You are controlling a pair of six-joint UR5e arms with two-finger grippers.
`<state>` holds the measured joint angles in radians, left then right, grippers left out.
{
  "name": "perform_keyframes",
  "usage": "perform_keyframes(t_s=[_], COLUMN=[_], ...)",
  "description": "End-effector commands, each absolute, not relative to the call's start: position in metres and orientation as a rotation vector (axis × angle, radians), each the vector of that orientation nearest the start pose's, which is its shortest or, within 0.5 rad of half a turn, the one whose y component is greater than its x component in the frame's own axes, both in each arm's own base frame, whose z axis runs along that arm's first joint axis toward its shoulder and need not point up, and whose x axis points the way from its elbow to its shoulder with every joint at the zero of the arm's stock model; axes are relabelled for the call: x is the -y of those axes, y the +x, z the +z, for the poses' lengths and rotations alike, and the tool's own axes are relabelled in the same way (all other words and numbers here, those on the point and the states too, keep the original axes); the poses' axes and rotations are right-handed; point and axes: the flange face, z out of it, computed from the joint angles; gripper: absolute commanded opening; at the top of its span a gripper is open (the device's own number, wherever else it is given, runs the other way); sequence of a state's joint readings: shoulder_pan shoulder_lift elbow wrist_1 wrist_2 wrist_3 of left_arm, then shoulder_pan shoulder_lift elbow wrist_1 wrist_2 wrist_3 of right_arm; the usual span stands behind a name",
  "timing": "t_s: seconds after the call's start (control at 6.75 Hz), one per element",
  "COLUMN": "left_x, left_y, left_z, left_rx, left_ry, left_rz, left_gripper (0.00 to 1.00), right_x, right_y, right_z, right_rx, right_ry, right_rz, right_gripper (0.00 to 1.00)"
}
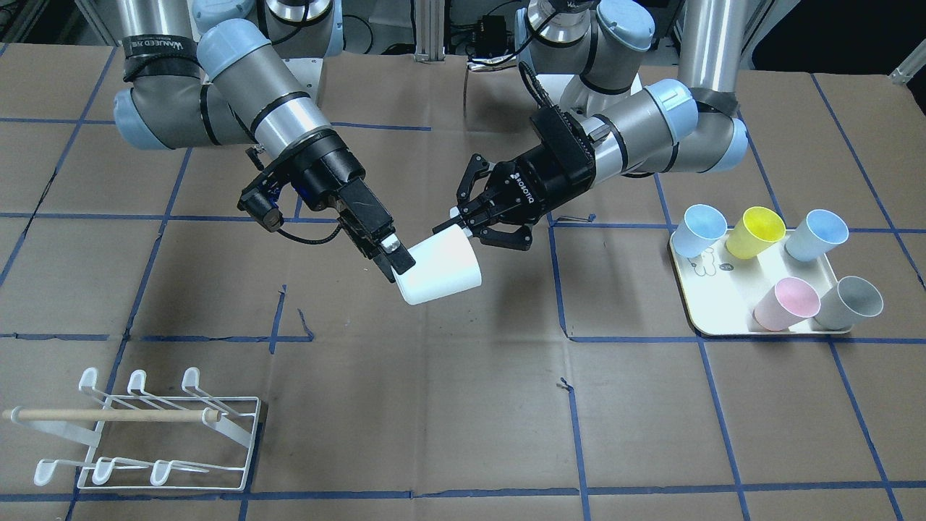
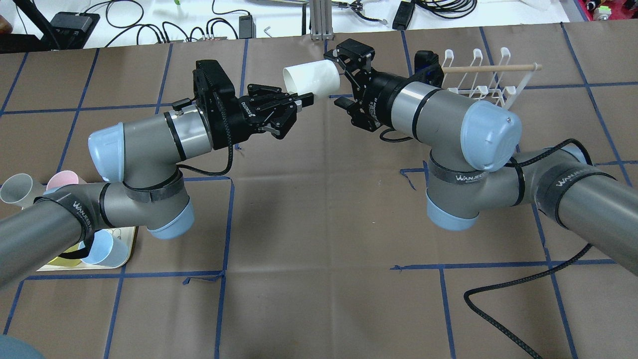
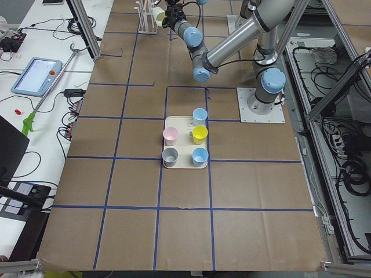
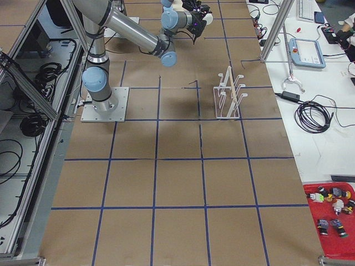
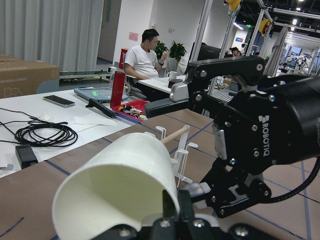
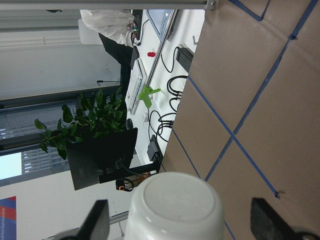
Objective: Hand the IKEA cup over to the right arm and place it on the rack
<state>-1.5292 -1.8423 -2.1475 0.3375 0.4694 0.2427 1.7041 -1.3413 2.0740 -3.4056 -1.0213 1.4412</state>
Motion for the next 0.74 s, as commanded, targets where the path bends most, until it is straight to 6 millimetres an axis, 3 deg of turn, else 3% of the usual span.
perform_keyframes(t_s=[0.0,0.59], left_x=[0.47,0.47], left_y=[-0.202,-0.202], left_z=[0.343,0.343], left_rx=[1.796,1.796], left_ry=[-0.857,-0.856], left_rz=[1.249,1.25], left_gripper=[0.0,0.0], right_x=[0.48,0.475], right_y=[0.255,0.27], right_z=[0.364,0.367], right_rx=[-1.766,-1.761], right_ry=[0.93,0.912], right_rz=[-0.448,-0.421], right_gripper=[0.98,0.96])
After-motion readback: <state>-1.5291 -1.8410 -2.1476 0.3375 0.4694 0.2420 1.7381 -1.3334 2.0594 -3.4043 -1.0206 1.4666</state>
